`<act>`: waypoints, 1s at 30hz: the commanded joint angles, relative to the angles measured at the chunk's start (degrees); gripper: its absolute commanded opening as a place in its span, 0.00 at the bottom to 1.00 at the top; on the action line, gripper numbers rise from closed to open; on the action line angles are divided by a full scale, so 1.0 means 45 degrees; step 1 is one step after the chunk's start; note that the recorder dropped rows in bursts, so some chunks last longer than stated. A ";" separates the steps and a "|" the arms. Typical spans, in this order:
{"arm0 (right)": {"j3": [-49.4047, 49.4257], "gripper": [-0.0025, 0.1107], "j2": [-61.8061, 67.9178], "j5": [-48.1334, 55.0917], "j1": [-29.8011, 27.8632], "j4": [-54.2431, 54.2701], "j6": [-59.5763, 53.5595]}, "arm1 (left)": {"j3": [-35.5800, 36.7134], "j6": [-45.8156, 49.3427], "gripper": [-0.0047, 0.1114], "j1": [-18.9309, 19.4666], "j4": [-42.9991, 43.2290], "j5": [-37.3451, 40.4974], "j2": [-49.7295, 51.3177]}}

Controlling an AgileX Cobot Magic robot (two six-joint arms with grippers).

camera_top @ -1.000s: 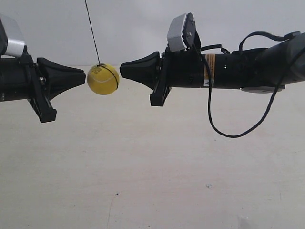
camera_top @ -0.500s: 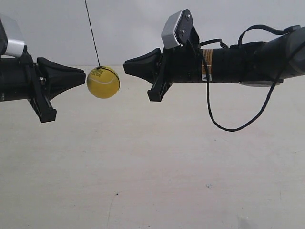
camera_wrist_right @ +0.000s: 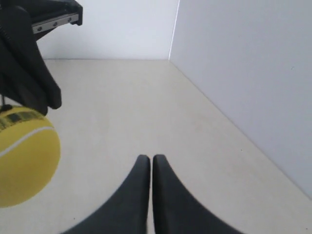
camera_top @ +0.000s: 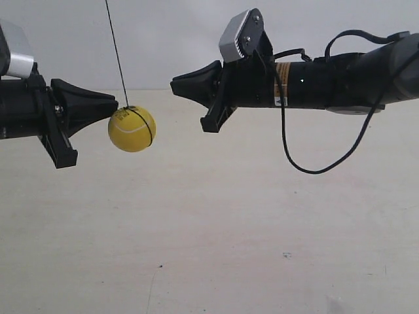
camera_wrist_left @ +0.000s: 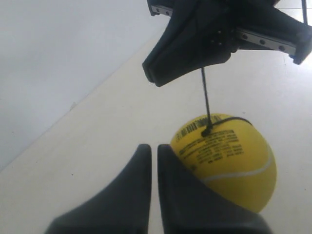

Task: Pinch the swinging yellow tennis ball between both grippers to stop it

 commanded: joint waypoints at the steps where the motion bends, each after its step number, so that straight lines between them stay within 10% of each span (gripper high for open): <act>1: -0.0961 0.02 0.0632 -0.0022 0.0005 -0.0523 0.1023 | -0.0045 -0.0012 0.08 -0.0018 0.0013 -0.0022 -0.0068; 30: -0.1348 0.02 0.1091 -0.1857 0.0005 -0.1750 0.2154 | -0.0045 0.0487 0.08 -0.0018 -0.0099 0.0004 0.0726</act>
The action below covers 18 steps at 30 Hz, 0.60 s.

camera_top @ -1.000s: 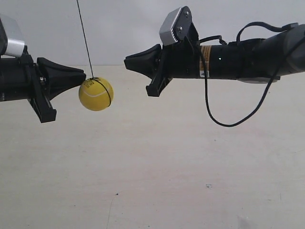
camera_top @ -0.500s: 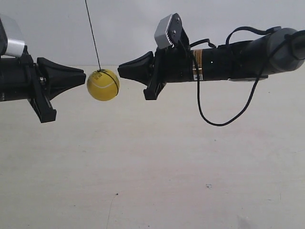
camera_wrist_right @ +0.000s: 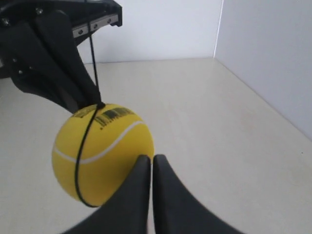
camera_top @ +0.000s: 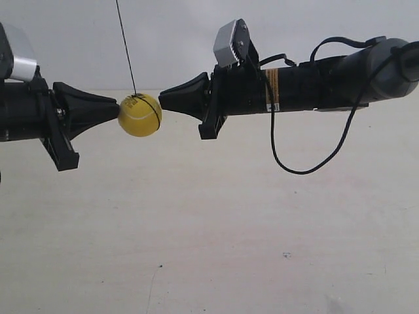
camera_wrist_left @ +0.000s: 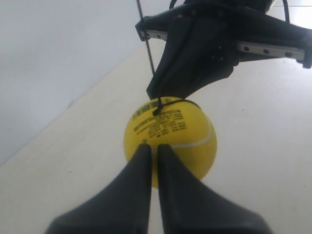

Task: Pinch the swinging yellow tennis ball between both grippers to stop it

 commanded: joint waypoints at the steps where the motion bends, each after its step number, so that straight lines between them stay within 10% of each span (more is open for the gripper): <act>1: -0.0067 0.02 -0.0044 -0.0411 0.0005 -0.0007 0.0093 | -0.0045 0.0350 0.08 -0.0018 -0.0170 -0.0030 0.0597; 18: -0.0067 0.02 -0.0044 -0.0558 0.0005 -0.0037 0.0203 | -0.0045 0.0398 0.08 -0.0018 -0.0318 -0.0113 0.0666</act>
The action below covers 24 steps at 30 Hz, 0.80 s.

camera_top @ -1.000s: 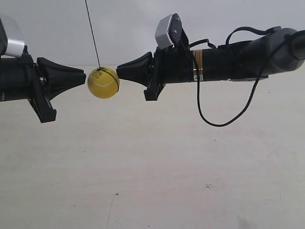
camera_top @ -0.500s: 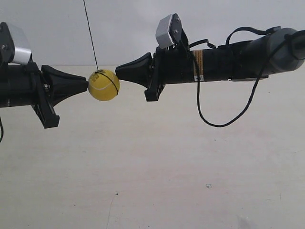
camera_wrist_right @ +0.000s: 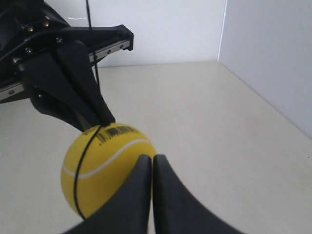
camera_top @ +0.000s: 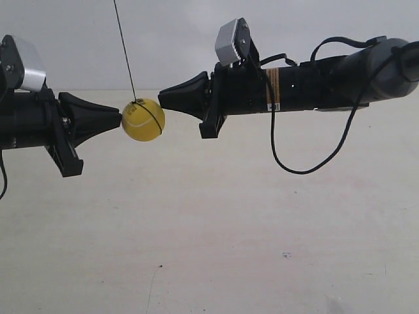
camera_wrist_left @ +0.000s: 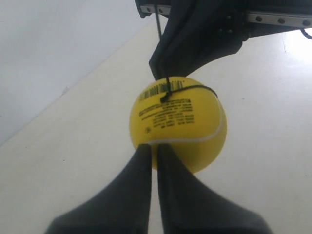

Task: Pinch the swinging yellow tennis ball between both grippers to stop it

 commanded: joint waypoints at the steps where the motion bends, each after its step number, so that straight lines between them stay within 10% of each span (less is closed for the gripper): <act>1: -0.0067 0.02 -0.0044 -0.0269 0.0005 -0.0037 0.0112 | -0.0045 0.0050 0.08 -0.0018 -0.0164 -0.0138 0.0031; 24: -0.0067 0.02 -0.0044 -0.0338 -0.0925 -0.0037 0.0102 | -0.0045 -0.0088 0.08 0.0028 -0.0077 0.0389 -0.0190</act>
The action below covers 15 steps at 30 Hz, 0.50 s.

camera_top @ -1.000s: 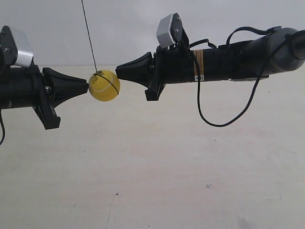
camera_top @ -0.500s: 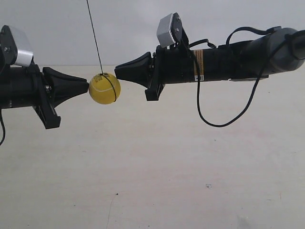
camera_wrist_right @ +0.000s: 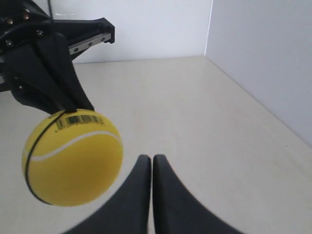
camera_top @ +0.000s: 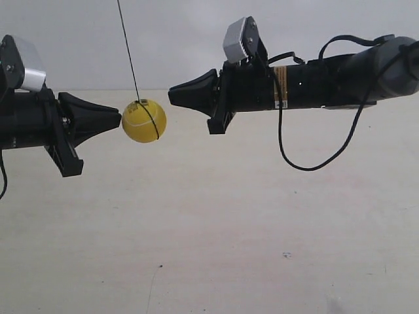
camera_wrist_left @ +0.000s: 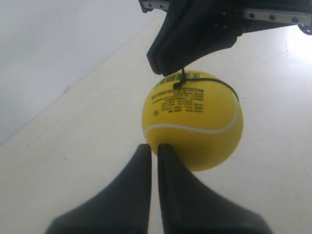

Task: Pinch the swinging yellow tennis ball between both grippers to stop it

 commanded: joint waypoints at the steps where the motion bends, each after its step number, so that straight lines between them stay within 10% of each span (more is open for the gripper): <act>1: -0.0048 0.02 -0.0044 -0.0738 -0.0635 0.0010 0.0159 | -0.0045 -0.0115 0.08 0.0028 0.0078 0.0377 -0.0231; 15: -0.0048 0.02 -0.0044 -0.1185 -0.1096 -0.0175 0.0188 | 0.0009 -0.0963 0.08 0.0642 0.0658 0.1188 -0.1015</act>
